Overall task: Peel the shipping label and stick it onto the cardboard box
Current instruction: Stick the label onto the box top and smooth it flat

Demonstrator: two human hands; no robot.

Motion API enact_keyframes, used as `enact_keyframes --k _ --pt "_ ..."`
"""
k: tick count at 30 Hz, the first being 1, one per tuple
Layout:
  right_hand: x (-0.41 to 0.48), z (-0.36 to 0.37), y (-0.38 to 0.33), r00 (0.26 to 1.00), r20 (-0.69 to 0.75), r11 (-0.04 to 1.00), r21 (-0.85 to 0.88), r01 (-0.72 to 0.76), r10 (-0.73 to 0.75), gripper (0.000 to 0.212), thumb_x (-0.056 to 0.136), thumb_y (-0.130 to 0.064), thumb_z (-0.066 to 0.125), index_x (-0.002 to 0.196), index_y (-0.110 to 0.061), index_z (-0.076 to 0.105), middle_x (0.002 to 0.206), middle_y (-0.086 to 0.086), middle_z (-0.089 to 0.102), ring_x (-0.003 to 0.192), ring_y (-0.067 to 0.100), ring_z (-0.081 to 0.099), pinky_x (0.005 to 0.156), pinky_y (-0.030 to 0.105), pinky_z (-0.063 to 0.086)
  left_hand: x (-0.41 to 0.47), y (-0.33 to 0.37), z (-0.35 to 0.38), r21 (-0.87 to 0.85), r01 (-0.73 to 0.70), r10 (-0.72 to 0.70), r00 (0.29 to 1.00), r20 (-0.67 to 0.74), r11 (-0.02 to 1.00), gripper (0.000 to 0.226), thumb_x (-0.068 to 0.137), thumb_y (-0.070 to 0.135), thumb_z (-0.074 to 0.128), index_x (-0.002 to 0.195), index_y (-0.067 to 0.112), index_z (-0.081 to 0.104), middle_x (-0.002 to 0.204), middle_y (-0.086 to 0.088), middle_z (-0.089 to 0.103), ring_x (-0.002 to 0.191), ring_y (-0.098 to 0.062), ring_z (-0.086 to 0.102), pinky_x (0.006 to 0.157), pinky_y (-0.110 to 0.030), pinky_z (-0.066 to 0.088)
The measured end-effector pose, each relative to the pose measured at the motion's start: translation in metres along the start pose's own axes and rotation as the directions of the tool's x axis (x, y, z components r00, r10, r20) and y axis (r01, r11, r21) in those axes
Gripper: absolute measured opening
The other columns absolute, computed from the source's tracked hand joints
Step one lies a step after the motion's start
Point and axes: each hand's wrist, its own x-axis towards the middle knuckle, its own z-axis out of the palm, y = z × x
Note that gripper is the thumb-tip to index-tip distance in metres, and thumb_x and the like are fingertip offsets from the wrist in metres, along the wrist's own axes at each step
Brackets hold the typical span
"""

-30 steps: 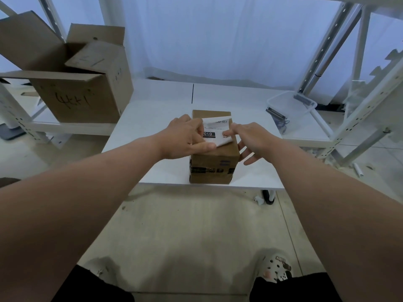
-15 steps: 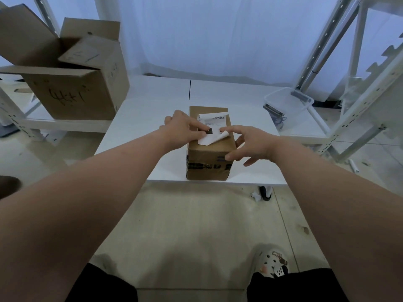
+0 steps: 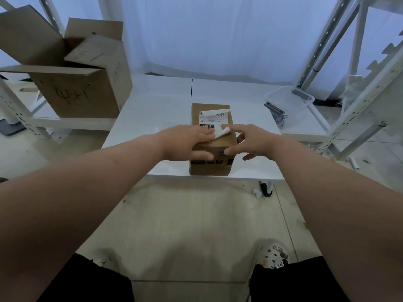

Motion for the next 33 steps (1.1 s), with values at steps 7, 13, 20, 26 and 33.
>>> enact_keyframes --k 7,13,20,26,33 --pt "0.004 0.001 -0.001 0.999 -0.037 1.000 0.012 0.018 -0.018 0.072 0.080 -0.017 0.075 0.142 -0.029 0.040 0.124 0.010 0.056 0.109 0.029 0.056 0.087 0.037 0.052 0.017 -0.002 0.012 0.101 0.084 -0.085 0.996 0.005 0.991 0.079 0.095 0.047 0.044 0.151 0.015 -0.002 0.161 -0.004 -0.002 0.148 -0.018 0.003 0.118 -0.028 0.002" --pt "0.008 0.002 -0.003 0.995 -0.094 1.000 -0.010 0.027 -0.027 0.069 0.077 -0.018 0.078 0.138 -0.028 0.047 0.119 0.011 0.061 0.100 0.029 0.063 0.084 0.037 0.057 0.025 -0.007 0.014 0.114 0.063 -0.065 0.998 0.016 0.992 0.093 0.086 0.059 0.050 0.150 0.023 -0.007 0.161 -0.002 -0.005 0.148 -0.016 -0.002 0.119 -0.032 -0.002" --pt "0.007 0.003 -0.005 0.997 -0.080 1.000 -0.027 0.015 -0.017 0.073 0.077 -0.020 0.078 0.140 -0.032 0.043 0.131 0.008 0.054 0.106 0.028 0.055 0.082 0.037 0.049 0.008 -0.003 0.012 0.185 -0.072 0.070 0.997 0.018 0.980 0.082 0.091 0.049 0.050 0.151 0.029 -0.002 0.161 0.003 0.003 0.148 -0.015 0.004 0.119 -0.031 0.002" --pt "0.003 -0.001 -0.002 0.999 0.007 0.999 -0.011 -0.035 0.035 0.074 0.083 -0.006 0.068 0.141 -0.038 0.034 0.126 0.011 0.055 0.109 0.028 0.054 0.081 0.036 0.048 0.012 -0.002 0.012 0.241 0.024 -0.025 1.000 0.000 0.970 0.084 0.089 0.049 0.053 0.151 0.030 0.000 0.161 0.004 0.002 0.147 -0.021 0.009 0.117 -0.038 0.014" --pt "0.001 -0.003 0.003 0.997 0.021 0.996 0.040 -0.075 0.075 0.064 0.091 0.002 0.046 0.139 -0.038 0.033 0.118 0.008 0.060 0.103 0.025 0.062 0.086 0.037 0.052 0.031 0.013 0.013 0.360 0.121 -0.097 0.992 -0.083 0.925 0.081 0.084 0.062 0.048 0.146 0.044 0.000 0.156 -0.007 0.016 0.133 -0.035 0.025 0.105 -0.049 0.022"
